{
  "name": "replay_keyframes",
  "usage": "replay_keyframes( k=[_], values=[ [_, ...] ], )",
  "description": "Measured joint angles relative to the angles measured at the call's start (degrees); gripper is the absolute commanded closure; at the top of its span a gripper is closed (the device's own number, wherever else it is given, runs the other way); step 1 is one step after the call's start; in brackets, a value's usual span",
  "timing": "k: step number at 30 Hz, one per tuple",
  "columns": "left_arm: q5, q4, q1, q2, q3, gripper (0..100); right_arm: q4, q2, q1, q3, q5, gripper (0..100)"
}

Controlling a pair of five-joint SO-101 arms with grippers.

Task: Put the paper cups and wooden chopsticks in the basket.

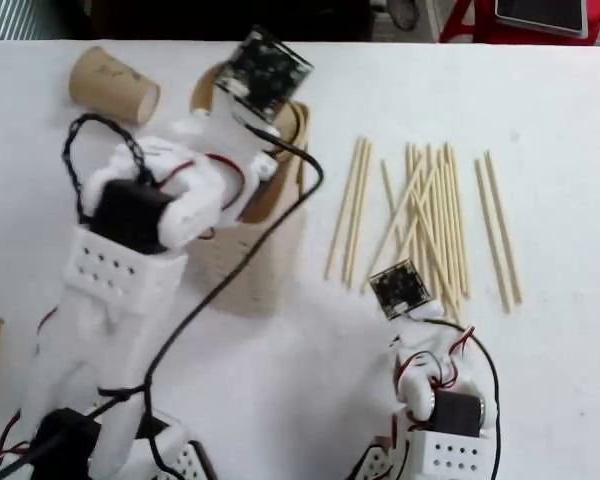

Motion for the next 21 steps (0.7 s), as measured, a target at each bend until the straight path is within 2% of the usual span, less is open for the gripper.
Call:
replay_keyframes(
  k=[14,21],
  values=[
    [-0.18,-1.76,0.7,-0.26,-3.69,92,0.0,0.0,0.0,0.0,0.0,97.1],
    [-5.36,-4.57,3.78,-0.18,-3.69,92,0.0,0.0,0.0,0.0,0.0,97.1]
  ],
)
